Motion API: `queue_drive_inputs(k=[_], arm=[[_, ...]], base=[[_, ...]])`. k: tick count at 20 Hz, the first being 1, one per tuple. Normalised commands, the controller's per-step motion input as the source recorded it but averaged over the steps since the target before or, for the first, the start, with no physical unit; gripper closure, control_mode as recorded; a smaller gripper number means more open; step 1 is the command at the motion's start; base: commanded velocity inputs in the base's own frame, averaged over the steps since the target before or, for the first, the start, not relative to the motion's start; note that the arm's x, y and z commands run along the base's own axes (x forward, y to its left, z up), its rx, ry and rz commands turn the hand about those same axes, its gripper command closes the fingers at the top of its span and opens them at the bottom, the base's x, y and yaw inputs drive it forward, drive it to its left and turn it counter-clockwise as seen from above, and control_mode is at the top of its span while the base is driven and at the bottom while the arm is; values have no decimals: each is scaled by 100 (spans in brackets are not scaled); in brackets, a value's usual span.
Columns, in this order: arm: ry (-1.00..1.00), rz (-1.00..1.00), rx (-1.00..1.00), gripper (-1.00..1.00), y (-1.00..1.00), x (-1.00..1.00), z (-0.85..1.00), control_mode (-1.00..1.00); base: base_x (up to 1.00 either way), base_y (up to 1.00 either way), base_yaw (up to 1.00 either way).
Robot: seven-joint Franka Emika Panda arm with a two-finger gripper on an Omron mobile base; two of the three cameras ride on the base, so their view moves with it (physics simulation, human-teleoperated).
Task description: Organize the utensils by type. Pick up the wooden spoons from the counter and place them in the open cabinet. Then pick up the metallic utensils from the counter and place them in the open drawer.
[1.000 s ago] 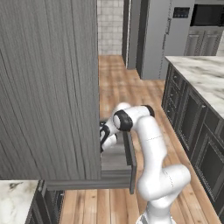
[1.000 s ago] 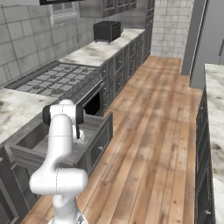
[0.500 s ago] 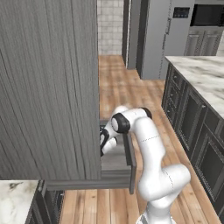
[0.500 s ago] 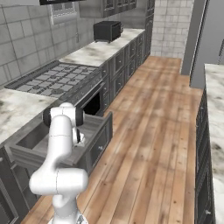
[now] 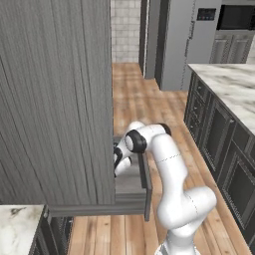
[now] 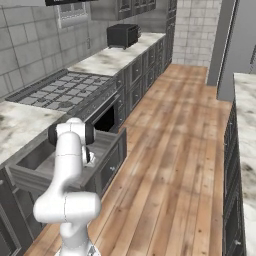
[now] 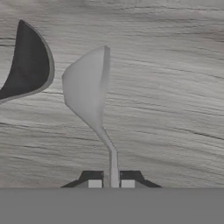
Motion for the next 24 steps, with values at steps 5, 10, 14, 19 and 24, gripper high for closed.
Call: queue_drive_inputs(k=[5, 10, 14, 19, 24], arm=[[0, 0, 0, -100, 1, 0, 18, -100], [0, 0, 1, -100, 0, -7, 61, -100], [0, 0, 4, -100, 0, -16, 93, -100], [-1, 0, 2, -100, -4, -36, 94, -100], [-3, -1, 0, -100, 0, -45, 83, -100]], base=[[0, 0, 0], [0, 0, 0], [0, 0, 0], [0, 0, 0], [0, 0, 0]])
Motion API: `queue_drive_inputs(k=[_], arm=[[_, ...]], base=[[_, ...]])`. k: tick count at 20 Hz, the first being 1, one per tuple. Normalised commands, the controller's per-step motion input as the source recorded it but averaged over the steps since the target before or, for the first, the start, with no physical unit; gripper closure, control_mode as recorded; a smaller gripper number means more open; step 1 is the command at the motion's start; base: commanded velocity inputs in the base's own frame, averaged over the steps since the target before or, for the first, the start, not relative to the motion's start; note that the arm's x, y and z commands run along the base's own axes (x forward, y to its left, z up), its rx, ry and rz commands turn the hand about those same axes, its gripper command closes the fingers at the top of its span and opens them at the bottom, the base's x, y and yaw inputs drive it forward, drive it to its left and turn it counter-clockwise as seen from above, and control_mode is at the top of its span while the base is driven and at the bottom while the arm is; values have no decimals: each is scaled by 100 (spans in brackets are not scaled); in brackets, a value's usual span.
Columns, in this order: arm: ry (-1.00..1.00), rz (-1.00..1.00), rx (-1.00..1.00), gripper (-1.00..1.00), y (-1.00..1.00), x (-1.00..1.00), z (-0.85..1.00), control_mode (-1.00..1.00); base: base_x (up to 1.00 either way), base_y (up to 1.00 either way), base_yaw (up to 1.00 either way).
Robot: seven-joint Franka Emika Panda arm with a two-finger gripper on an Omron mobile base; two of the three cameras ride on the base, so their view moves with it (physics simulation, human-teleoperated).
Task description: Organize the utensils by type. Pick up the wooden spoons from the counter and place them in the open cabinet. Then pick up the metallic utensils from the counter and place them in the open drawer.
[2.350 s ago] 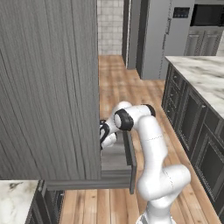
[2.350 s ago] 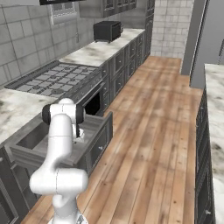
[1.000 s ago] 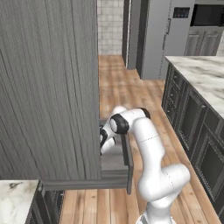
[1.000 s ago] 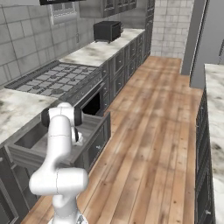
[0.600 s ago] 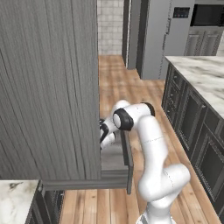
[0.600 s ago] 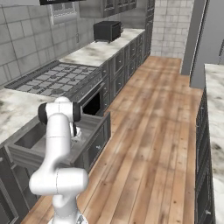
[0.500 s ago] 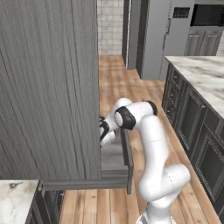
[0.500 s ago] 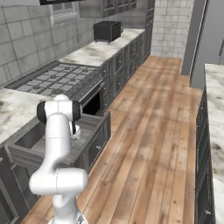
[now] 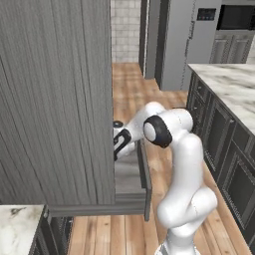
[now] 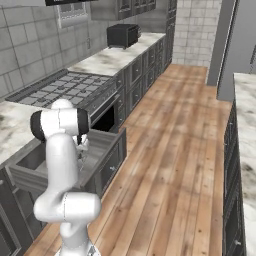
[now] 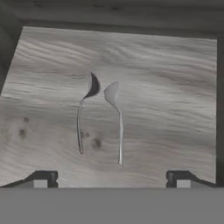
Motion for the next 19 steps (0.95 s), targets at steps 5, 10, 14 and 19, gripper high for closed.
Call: queue_drive_inputs(k=[5, 10, 14, 19], arm=[[-5, -1, 0, -100, -11, -51, 87, -100], [-5, 0, 0, -100, -21, -46, 100, -100], [-6, 0, 2, -100, -32, -45, 100, -100], [-11, 0, 0, -100, -27, -48, 85, -100]], base=[[0, 0, 0], [0, 0, 0], [0, 0, 0], [0, 0, 0]])
